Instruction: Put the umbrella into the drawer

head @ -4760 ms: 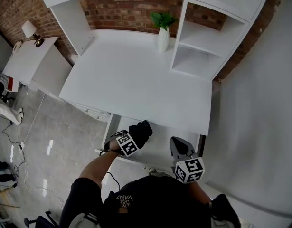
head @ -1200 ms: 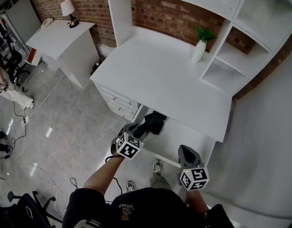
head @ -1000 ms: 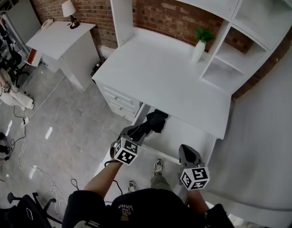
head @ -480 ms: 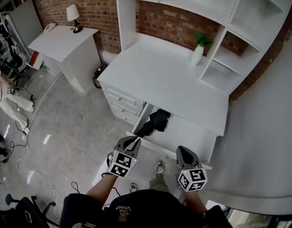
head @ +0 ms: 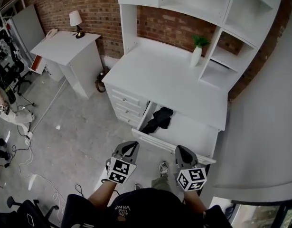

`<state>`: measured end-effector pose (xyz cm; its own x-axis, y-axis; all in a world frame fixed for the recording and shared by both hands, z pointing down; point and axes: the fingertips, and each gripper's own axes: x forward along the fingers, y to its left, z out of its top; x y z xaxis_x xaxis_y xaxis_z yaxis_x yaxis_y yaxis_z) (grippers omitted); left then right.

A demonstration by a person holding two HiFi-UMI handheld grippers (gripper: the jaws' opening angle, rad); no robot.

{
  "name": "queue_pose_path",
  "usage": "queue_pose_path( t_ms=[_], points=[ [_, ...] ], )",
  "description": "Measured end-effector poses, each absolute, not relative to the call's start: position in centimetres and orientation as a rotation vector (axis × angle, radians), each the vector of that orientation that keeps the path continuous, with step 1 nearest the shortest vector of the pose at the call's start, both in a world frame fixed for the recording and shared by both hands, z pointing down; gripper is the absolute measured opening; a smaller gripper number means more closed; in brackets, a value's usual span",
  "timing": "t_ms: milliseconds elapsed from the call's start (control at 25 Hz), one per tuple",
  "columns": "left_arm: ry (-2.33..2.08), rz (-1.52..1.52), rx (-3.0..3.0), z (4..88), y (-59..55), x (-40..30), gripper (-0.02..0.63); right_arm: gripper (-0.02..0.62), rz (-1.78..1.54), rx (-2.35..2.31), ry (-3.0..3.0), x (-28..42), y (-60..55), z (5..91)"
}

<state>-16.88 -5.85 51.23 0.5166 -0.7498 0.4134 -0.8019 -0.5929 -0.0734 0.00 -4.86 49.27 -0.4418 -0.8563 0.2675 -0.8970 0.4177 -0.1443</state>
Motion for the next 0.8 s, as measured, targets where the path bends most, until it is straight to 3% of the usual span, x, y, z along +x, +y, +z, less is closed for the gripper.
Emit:
queue_pose_path(
  t_ms=[800],
  points=[
    [-1.456,0.437,2.550,50.2,3.5,-23.5,0.006,-0.008,0.386,1.484,-2.518,-5.4,1.7,50.2]
  ],
)
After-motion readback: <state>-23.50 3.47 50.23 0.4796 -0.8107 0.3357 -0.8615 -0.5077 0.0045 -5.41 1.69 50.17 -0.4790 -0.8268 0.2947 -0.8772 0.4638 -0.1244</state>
